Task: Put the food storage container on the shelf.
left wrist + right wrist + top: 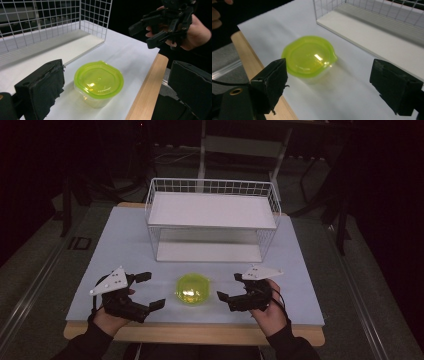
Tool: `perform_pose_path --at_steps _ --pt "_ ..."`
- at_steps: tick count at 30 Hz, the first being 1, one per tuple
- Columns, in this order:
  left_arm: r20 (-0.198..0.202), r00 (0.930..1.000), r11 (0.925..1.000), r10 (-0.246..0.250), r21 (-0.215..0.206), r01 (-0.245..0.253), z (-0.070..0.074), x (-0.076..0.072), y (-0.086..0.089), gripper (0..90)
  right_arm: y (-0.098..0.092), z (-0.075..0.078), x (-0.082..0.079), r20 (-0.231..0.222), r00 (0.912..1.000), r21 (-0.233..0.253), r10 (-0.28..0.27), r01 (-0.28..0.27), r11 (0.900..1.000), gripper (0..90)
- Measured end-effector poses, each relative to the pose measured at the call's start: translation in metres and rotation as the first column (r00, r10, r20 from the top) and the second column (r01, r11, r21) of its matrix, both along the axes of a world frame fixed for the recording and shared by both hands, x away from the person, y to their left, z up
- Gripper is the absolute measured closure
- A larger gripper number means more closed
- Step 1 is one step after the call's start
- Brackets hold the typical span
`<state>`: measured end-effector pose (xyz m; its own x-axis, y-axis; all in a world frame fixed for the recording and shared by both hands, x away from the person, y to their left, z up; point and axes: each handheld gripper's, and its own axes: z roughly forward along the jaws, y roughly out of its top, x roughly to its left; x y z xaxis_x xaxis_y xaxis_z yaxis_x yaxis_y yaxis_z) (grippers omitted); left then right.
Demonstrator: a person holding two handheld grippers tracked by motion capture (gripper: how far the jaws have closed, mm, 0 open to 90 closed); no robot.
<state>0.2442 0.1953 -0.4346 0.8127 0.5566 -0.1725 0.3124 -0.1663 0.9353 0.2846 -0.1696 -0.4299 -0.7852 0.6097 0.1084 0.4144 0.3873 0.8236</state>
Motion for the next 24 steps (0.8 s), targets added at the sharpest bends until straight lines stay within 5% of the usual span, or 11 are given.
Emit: perform_pose_path --at_steps 5,7,11,14,18,24 --pt "-0.017 0.9997 0.9997 -0.016 0.018 0.016 0.011 0.013 -0.011 4.7 0.005 0.008 0.007 0.089 0.996 0.009 -0.003 0.003 1.0 13.3" --pt "-0.015 0.9999 0.9998 -0.002 0.021 0.002 0.012 0.018 -0.015 4.7 0.008 0.009 0.011 0.07 0.9975 0.021 -0.002 0.0 1.0 12.8" --pt "-0.07 0.9972 0.9996 0.027 0.002 -0.027 0.007 0.028 -0.021 17.7 0.013 0.006 0.019 -0.01 0.9993 0.008 -0.035 0.035 0.999 13.9" --pt "-0.131 0.9911 0.9996 0.027 -0.008 -0.028 0.0 0.034 -0.026 19.1 0.016 0.001 0.025 -0.061 0.9972 0.002 -0.042 0.042 0.999 13.9" --pt "-0.23 0.9719 0.9989 0.047 0.016 -0.045 -0.012 0.041 -0.03 21.7 0.017 -0.01 0.033 -0.116 0.9899 0.0 -0.081 0.082 0.997 14.5" --pt "-0.326 0.9311 0.9861 0.163 0.083 -0.144 -0.031 0.05 -0.028 22.0 0.024 -0.028 0.042 -0.233 0.9609 0.016 -0.149 0.157 0.987 14.6"
